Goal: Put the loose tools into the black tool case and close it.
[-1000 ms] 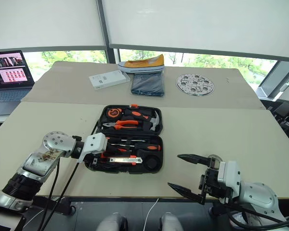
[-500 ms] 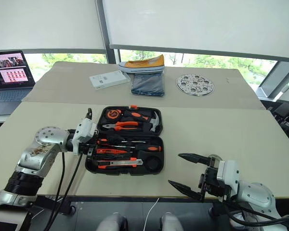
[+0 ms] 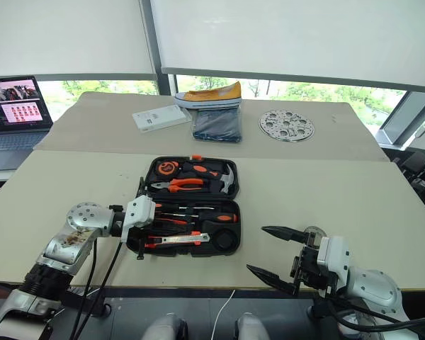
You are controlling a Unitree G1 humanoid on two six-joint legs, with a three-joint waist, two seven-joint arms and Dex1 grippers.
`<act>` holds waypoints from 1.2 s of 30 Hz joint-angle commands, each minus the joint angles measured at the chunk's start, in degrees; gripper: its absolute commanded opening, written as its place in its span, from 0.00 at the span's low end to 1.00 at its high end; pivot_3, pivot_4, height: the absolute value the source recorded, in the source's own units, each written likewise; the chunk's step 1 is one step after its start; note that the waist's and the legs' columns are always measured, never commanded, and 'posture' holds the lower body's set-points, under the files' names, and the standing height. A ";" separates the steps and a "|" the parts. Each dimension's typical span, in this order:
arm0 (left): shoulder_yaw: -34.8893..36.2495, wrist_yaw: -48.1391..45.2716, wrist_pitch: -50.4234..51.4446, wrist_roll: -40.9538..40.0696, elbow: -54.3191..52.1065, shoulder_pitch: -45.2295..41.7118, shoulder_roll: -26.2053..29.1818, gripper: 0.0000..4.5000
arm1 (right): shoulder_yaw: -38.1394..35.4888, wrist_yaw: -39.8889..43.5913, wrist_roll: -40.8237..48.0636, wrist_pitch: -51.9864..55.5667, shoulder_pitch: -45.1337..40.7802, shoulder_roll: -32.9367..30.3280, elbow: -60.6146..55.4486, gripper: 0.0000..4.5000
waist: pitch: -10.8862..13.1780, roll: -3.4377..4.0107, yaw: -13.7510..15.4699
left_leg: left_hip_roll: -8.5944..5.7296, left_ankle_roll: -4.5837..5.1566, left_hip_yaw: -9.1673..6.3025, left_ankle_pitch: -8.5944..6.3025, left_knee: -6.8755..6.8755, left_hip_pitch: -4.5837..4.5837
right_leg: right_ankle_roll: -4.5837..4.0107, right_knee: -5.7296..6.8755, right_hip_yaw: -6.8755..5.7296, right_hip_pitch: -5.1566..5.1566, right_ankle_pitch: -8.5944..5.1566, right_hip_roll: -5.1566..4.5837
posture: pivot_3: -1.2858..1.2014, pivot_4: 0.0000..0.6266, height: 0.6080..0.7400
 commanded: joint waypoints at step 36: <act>16.98 -1.94 2.50 -20.76 0.24 8.25 1.91 0.42 | -15.06 -5.23 -0.16 -4.21 11.74 1.03 -1.71 1.00 | -0.72 0.65 -0.21 | -0.12 -0.01 0.16 -0.02 -0.31 0.28 | -0.04 0.01 0.66 -0.18 -0.06 0.17 | 0.52 0.24 1.00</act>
